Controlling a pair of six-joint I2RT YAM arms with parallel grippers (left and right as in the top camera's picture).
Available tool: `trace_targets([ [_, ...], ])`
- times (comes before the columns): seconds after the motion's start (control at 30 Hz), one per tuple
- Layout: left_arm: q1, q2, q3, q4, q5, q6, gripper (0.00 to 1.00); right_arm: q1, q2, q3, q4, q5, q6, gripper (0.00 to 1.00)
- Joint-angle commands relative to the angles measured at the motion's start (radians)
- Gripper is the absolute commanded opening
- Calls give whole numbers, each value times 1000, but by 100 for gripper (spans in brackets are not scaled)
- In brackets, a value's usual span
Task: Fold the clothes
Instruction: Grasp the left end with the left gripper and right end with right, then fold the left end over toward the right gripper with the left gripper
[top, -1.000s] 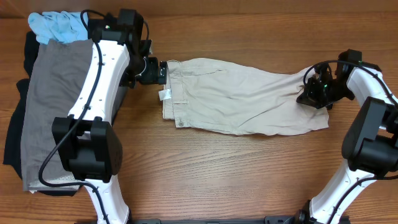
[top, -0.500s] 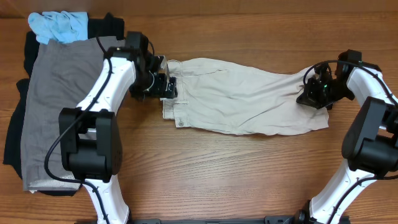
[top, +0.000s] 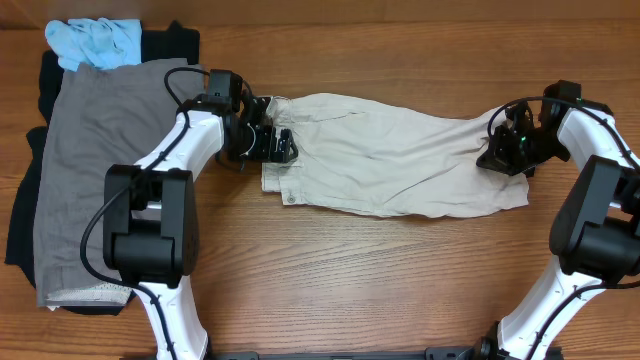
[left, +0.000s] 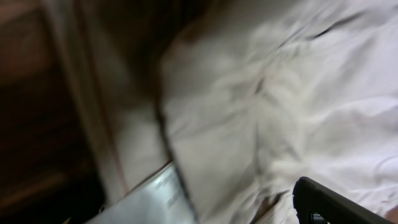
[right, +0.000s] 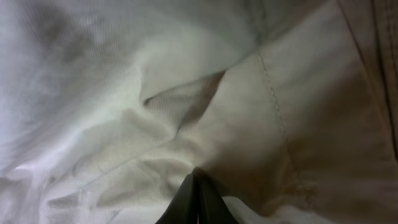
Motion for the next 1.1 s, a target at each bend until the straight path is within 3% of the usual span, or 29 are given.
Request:
trace_targets([
  [0.0, -29, 135, -27, 10, 83, -27, 100, -2, 0, 0, -2, 2, 4, 4],
  [0.13, -56, 192, -27, 18, 101, -55, 98, -2, 0, 0, -2, 2, 18, 4],
  [0.2, -68, 211, -27, 16, 98, -59, 88, -2, 0, 0, -2, 2, 27, 4],
  [0.23, -71, 219, -27, 16, 94, -69, 74, -2, 0, 0, -2, 2, 31, 4],
  [0.33, -72, 225, -27, 16, 83, -82, 18, -2, 0, 0, -5, 2, 31, 4],
  [0.37, -71, 225, -27, 16, 79, -83, 4, -2, 0, 0, -8, 2, 31, 4],
  [0.57, 0, 212, -19, -16, 80, -121, 4, -2, 0, 0, -41, -15, 30, 4],
  [0.77, 121, 118, -4, -122, 58, -75, 4, 5, -1, 0, -80, -54, 29, 4],
  [1.07, 215, -93, 136, -416, -222, 72, 4, 125, -84, 3, -101, -168, -1, 4],
])
